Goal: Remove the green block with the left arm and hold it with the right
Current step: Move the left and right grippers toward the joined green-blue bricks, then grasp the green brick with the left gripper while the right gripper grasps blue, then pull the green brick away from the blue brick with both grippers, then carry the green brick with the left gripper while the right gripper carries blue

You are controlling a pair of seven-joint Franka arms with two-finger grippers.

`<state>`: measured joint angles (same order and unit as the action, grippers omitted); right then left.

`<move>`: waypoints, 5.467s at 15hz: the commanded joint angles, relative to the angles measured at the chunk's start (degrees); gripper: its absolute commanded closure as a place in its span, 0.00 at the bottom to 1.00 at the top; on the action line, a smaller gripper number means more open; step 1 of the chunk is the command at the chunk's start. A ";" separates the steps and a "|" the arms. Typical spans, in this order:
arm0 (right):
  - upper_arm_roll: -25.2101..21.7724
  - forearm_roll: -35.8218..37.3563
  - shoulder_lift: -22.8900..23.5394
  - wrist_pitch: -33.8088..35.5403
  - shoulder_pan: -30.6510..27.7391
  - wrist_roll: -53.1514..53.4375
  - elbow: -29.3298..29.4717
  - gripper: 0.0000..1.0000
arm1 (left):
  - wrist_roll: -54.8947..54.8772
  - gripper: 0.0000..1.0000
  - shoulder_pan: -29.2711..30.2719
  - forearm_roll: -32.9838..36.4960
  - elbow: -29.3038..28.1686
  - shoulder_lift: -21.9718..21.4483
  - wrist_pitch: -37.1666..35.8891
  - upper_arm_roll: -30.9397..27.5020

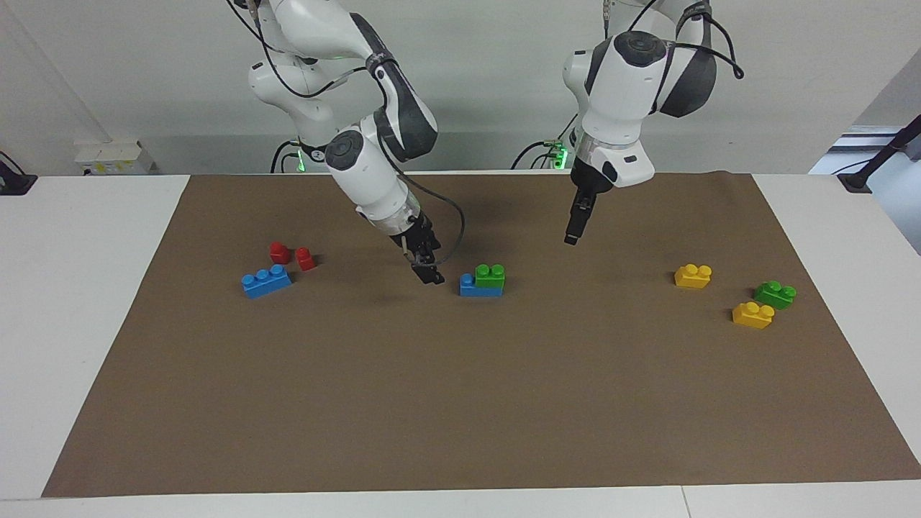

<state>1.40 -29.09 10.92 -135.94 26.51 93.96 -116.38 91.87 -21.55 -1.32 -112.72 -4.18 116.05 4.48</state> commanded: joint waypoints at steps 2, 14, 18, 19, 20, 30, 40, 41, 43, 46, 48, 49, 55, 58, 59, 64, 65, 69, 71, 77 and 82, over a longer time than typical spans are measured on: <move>-0.08 -3.43 2.61 -3.45 1.44 0.52 -0.43 0.03 | 8.22 0.00 -2.97 -0.18 -1.45 1.63 4.01 -0.87; -0.08 -6.68 7.18 -10.92 4.96 0.52 -0.69 0.03 | 30.03 0.00 -12.20 0.00 -3.29 8.39 9.63 -1.05; -0.08 -7.56 9.20 -13.83 6.10 0.17 -0.52 0.03 | 32.58 0.00 -11.68 0.35 -2.85 10.77 14.11 -1.14; -0.08 -7.56 9.55 -14.61 6.10 0.08 -0.60 0.03 | 32.84 0.00 -11.67 0.35 -2.85 11.12 14.47 -1.14; -0.08 -7.56 9.90 -15.31 6.19 0.08 -0.60 0.04 | 33.19 0.00 -11.93 0.44 -2.94 11.39 14.38 -1.14; -0.08 -10.20 10.70 -16.29 5.13 -0.71 -0.43 1.00 | 38.38 0.00 -12.20 0.79 -2.68 14.63 16.58 -1.23; -0.08 -10.29 10.70 -16.29 5.31 -1.76 -0.52 1.00 | 44.45 0.00 -14.40 5.36 0.31 19.56 18.60 -1.23; -0.08 -10.29 10.70 -16.29 5.31 -1.76 -0.60 1.00 | 44.45 0.00 -14.40 6.14 0.31 19.56 18.60 -1.31; -0.08 -10.29 10.70 -16.29 5.31 -1.76 -0.52 1.00 | 44.62 0.00 -14.40 7.03 0.31 19.56 18.60 -1.23; -0.08 -10.29 10.70 -16.29 5.40 -1.76 -0.52 1.00 | 44.80 0.63 -14.40 7.90 0.31 19.56 18.60 -1.23; -0.08 -10.29 10.70 -16.38 5.31 -1.76 -0.52 1.00 | 44.19 1.00 -14.40 9.74 0.23 19.56 18.51 -1.14; -0.08 -10.29 10.70 -16.38 5.31 -1.76 -0.52 1.00 | 44.18 1.00 -14.40 10.19 0.22 19.56 18.51 -1.05; -0.17 -10.29 10.70 -16.38 5.40 -1.85 -0.60 1.00 | 43.66 1.00 -14.14 10.20 0.22 18.34 17.11 -0.96; -0.17 -10.29 10.70 -16.38 5.31 -1.85 -0.60 1.00 | 40.86 1.00 -12.74 10.20 0.31 14.39 13.08 -0.96; -0.08 -10.29 10.70 -16.38 5.31 -1.85 -0.60 1.00 | 39.19 1.00 -11.60 10.20 0.49 13.16 11.32 -0.88; -0.34 -9.77 10.61 -12.27 2.78 -2.29 2.11 1.00 | 29.18 1.00 -5.89 8.27 0.49 8.14 6.04 -0.87; -0.43 -9.24 10.26 -8.42 0.50 -3.94 3.95 1.00 | 25.76 1.00 -4.05 7.48 0.49 7.79 5.95 -0.87; -0.69 -8.62 8.15 4.43 -12.67 -20.79 7.30 1.00 | 8.38 1.00 5.18 2.66 0.40 8.05 5.95 -0.96; -0.78 -6.26 8.24 8.74 -19.09 -27.05 8.45 1.00 | 0.01 1.00 9.49 0.54 0.14 8.14 6.29 -0.96; -1.22 -2.29 9.64 14.56 -30.45 -36.02 7.93 1.00 | -16.61 1.00 19.16 -0.97 -0.30 11.64 11.20 -1.14; -1.22 -2.46 11.14 14.04 -33.97 -40.17 7.05 1.00 | -26.47 1.00 24.36 -0.88 0.14 16.83 18.15 -1.14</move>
<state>-0.54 -32.01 22.10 -121.59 -6.68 55.08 -108.70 69.05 1.37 -1.28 -112.77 10.83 131.21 2.79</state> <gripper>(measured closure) 0.652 0.656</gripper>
